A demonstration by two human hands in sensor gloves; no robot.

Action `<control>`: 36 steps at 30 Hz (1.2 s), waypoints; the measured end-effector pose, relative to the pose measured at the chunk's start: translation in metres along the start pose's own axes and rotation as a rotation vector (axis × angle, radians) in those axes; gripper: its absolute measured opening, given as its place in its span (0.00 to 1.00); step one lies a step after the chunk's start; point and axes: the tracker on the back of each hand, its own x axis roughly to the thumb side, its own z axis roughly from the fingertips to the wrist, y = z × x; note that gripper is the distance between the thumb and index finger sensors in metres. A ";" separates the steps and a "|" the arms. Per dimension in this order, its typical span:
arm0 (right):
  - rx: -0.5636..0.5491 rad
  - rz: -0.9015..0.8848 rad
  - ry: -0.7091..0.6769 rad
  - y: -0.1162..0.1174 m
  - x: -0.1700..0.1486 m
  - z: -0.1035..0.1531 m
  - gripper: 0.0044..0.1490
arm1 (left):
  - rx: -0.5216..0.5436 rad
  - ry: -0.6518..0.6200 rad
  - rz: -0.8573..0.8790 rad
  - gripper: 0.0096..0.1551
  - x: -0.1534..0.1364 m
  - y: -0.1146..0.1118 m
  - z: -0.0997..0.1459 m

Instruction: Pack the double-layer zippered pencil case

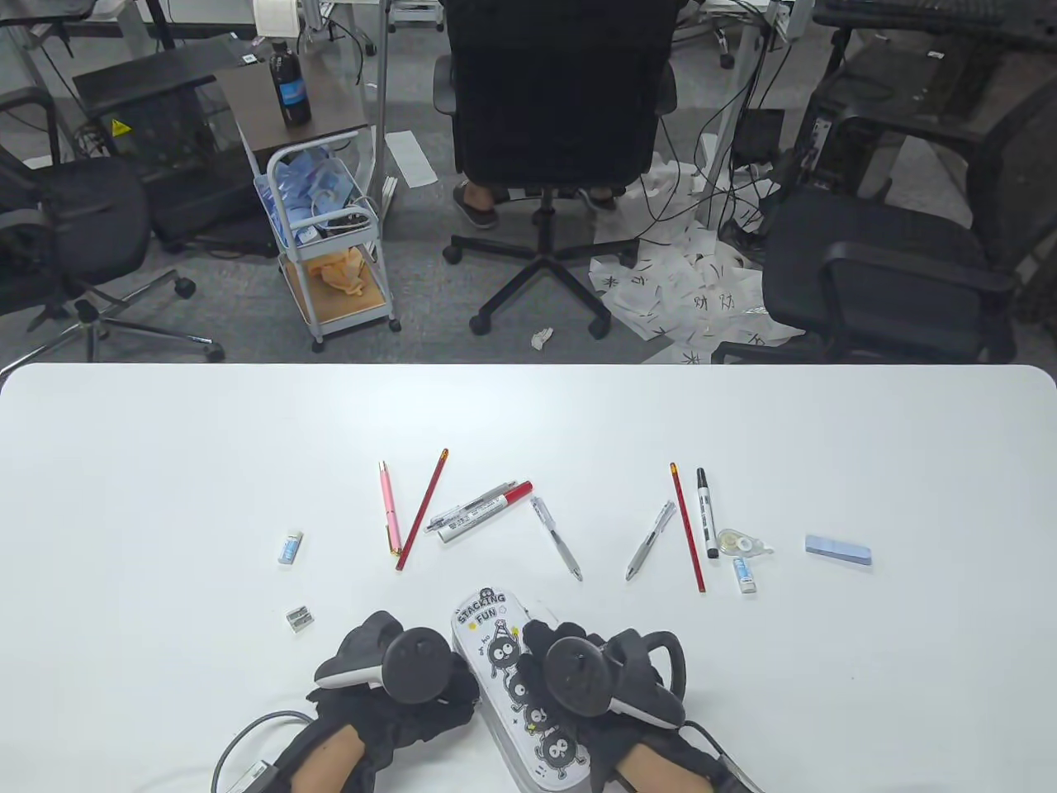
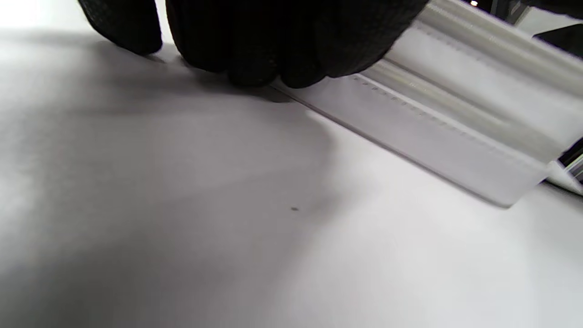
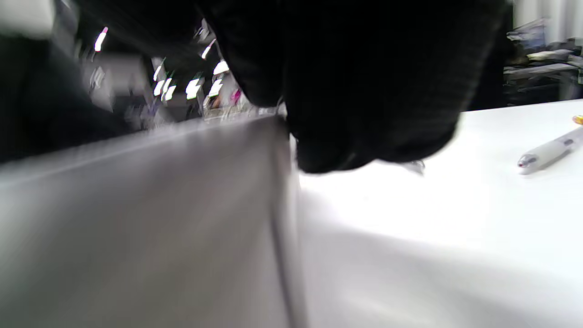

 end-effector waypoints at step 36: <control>0.463 0.747 -0.136 0.022 -0.025 -0.021 0.73 | 0.028 0.071 0.062 0.18 -0.033 0.007 0.014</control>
